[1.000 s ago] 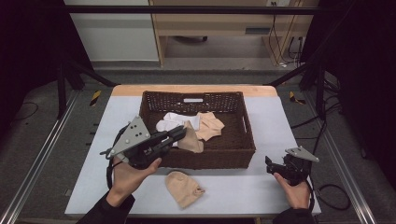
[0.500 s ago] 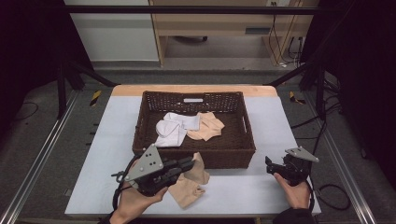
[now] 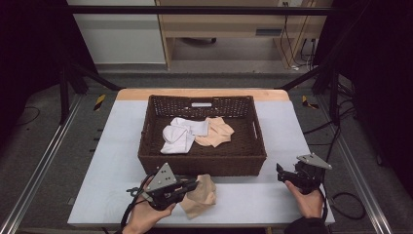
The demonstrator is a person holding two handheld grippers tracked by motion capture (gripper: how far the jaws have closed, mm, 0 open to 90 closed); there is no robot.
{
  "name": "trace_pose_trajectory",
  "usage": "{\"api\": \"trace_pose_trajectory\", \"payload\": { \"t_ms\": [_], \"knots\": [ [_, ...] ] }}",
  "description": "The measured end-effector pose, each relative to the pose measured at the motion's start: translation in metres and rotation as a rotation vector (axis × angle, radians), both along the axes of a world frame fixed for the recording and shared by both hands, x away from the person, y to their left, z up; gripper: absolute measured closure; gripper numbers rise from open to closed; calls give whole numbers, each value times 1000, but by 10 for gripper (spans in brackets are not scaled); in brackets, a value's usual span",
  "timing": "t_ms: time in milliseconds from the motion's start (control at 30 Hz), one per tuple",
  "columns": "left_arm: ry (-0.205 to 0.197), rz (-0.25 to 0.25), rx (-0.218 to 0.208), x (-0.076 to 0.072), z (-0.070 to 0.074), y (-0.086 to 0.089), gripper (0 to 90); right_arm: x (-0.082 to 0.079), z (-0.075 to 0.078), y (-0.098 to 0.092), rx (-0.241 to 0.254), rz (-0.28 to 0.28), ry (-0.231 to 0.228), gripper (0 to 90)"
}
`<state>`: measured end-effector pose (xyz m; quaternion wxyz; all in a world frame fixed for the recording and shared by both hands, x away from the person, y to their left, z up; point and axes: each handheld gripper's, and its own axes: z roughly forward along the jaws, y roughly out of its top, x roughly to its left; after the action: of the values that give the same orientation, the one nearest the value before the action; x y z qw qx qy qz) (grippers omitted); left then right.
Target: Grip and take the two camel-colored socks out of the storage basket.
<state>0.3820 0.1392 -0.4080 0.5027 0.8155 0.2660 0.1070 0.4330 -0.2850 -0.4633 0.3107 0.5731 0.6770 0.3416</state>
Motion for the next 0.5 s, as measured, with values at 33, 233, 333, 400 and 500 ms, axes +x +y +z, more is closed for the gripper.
{"api": "trace_pose_trajectory", "payload": {
  "t_ms": [33,233,333,400,500],
  "knots": [
    [12,11,6,1,-5,3,854,0,0,0,0,1,2,55],
    [56,53,43,7,-21,14,852,0,-1,0,-6,3,1,54],
    [62,78,66,9,-29,20,850,0,-1,1,-1,2,4,55],
    [69,106,87,12,-37,24,843,0,-1,1,-5,5,6,55],
    [77,123,105,14,-42,25,816,0,-1,2,-5,7,6,55]
  ]
}}
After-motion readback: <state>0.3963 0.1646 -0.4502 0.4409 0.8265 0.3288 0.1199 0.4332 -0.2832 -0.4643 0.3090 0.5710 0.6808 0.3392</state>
